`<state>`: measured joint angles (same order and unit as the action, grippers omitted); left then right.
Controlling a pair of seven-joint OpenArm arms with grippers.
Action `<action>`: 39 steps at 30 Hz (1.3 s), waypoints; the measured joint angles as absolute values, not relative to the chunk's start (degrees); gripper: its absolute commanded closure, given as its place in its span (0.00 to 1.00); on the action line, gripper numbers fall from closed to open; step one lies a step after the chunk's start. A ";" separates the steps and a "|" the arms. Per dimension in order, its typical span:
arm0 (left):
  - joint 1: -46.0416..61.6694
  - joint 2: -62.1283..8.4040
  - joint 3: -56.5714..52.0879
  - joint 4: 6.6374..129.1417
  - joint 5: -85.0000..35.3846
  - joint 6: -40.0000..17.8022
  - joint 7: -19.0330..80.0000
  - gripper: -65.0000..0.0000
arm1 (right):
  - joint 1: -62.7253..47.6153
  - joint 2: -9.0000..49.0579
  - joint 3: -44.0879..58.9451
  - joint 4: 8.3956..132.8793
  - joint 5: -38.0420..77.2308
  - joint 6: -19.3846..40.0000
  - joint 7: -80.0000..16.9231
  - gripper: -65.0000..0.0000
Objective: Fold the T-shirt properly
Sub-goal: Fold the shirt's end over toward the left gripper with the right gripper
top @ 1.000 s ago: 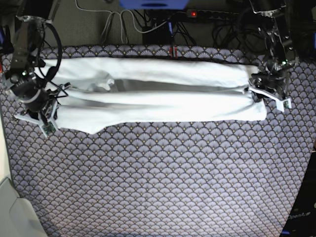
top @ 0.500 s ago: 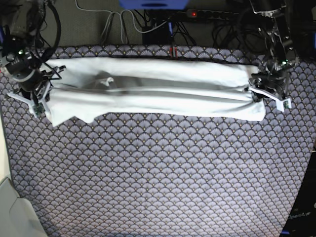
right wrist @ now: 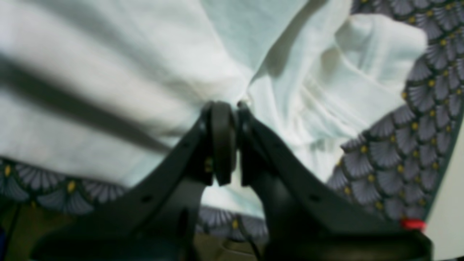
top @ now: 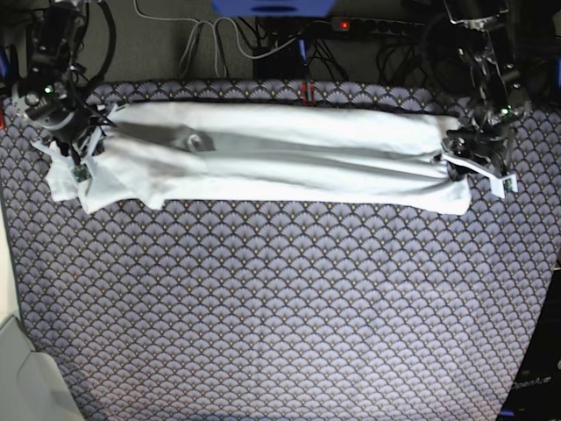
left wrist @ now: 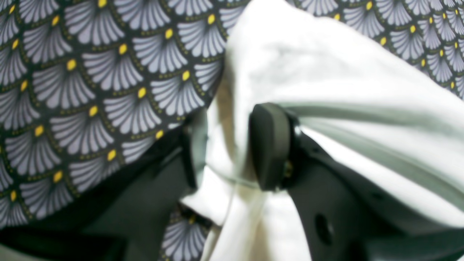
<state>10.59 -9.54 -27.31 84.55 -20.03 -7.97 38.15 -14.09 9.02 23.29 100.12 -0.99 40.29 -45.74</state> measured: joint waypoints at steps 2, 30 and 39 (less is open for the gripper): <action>10.63 -9.54 -27.31 84.73 -20.03 -7.97 38.17 0.64 | -12.67 9.04 23.31 97.65 -0.99 40.25 -45.45 0.97; 10.48 -9.54 -27.29 84.68 -19.94 -7.97 38.39 0.64 | -27.49 2.83 17.85 113.10 -1.69 40.18 -45.15 0.97; 10.50 -9.54 -27.29 84.64 -19.79 -7.97 38.35 0.64 | -27.79 2.85 14.46 113.36 -1.65 40.21 -45.28 0.97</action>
